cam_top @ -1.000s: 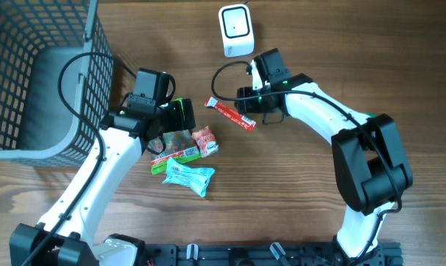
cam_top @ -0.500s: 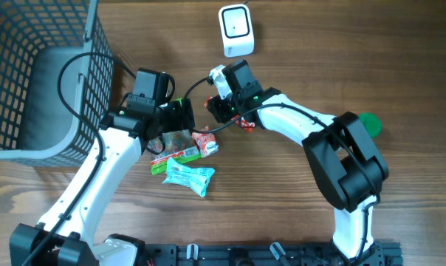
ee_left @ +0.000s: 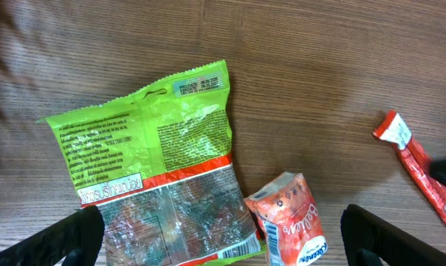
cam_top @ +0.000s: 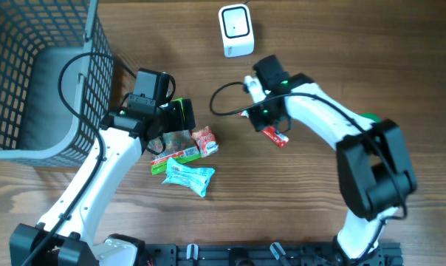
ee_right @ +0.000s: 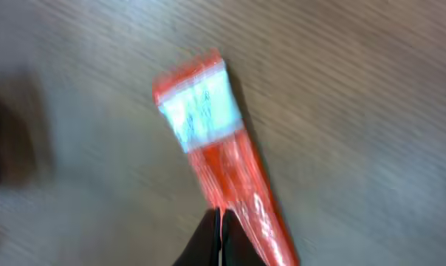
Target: Scan the item barcode
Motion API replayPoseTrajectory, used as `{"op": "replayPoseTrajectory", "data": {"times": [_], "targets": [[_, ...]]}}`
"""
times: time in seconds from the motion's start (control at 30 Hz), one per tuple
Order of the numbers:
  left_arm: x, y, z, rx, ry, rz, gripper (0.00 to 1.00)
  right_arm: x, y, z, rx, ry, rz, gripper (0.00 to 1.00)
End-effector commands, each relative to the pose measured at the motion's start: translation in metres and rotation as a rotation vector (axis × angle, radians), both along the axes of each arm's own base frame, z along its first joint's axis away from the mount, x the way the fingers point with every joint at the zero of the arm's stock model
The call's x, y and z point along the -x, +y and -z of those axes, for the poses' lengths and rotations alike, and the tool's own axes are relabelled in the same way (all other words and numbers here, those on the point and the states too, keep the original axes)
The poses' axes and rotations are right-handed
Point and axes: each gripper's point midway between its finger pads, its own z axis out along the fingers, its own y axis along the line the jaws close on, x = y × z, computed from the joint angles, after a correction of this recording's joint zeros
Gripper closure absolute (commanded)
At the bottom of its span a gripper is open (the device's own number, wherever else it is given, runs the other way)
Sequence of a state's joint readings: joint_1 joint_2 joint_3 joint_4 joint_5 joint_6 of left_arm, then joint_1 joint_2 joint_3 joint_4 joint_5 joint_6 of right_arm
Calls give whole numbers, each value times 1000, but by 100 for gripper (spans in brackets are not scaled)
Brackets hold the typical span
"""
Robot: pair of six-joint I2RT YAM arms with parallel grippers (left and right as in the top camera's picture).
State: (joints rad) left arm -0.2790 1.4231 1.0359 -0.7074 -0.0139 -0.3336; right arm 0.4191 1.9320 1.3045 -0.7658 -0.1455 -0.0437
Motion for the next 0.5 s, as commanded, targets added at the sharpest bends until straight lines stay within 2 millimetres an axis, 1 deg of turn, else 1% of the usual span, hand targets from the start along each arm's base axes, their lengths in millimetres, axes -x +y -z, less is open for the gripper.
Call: {"op": "replayPoseTrajectory", "data": {"times": [0.0, 0.03, 0.07, 0.1, 0.13, 0.17, 0.23, 0.3, 0.33, 0.37, 0.47], "targets": [[0, 1, 0, -9, -3, 11, 0, -3, 0, -28, -54, -45, 0, 96], [-1, 1, 0, -9, -3, 10, 0, -9, 9, -40, -109, -72, 16, 96], [0, 1, 0, -9, -3, 11, 0, -21, 14, -51, -147, -119, 75, 91], [0, 1, 0, -9, -3, 11, 0, -30, 14, -55, -153, -157, 111, 90], [-1, 1, 0, -9, -3, 10, 0, -44, 10, -59, -140, -210, 171, 90], [0, 1, 0, -9, -3, 11, 0, -55, 6, -58, -132, -240, 253, 95], [0, 1, 0, -9, -3, 11, 0, -66, 7, -53, -157, -248, 356, 96], [0, 1, 0, -9, -3, 11, 0, -73, 11, -37, -191, -222, 468, 96], [0, 1, 0, -9, -3, 11, 0, -75, 14, -21, -193, -195, 508, 96], [0, 1, 0, -9, -3, 11, 0, -75, 15, -14, -192, -182, 523, 96], [0, 1, 0, -9, -3, 11, 0, -66, 25, 21, -161, -122, 520, 96]]}}
